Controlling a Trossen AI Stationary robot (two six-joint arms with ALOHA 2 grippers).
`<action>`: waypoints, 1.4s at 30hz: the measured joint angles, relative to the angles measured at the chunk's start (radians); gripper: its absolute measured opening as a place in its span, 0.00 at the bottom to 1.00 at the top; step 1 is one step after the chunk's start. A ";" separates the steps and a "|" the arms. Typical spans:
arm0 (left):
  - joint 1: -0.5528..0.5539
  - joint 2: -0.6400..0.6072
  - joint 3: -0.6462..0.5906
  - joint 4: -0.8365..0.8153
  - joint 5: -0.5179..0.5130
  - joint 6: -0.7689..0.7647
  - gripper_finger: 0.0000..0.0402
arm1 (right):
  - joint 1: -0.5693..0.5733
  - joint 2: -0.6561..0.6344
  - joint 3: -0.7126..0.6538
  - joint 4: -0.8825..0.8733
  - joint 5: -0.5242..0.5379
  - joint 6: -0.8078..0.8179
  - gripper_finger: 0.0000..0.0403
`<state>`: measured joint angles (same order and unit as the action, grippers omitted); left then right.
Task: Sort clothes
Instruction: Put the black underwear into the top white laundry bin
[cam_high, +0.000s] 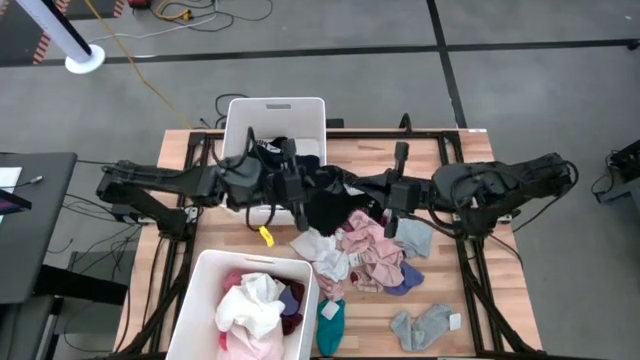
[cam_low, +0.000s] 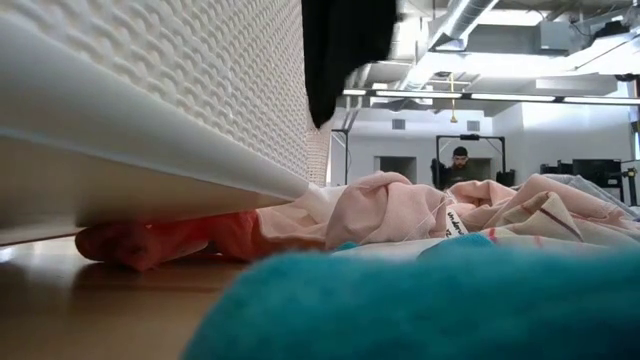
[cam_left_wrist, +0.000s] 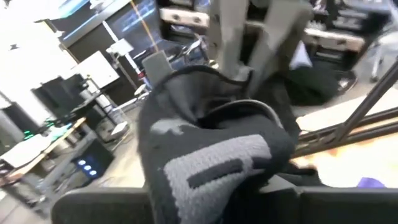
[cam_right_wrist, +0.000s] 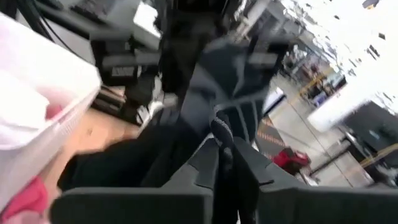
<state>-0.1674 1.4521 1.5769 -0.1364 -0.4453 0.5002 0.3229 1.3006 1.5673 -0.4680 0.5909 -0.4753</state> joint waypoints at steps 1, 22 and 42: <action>0.001 0.000 0.021 -0.025 -0.007 0.004 0.01 | 0.000 0.000 0.000 -0.016 0.010 0.007 0.15; 0.149 -0.001 0.316 -0.360 -0.210 0.134 0.00 | 0.013 0.000 0.000 -0.439 0.040 0.376 0.35; 0.406 0.001 0.333 -0.795 -0.119 -0.075 0.00 | 0.173 0.000 -0.001 -0.672 0.039 0.665 0.35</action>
<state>0.2388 1.4528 1.9095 -0.9310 -0.5648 0.4255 0.4961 1.3010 1.5665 -1.1397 0.6303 0.1899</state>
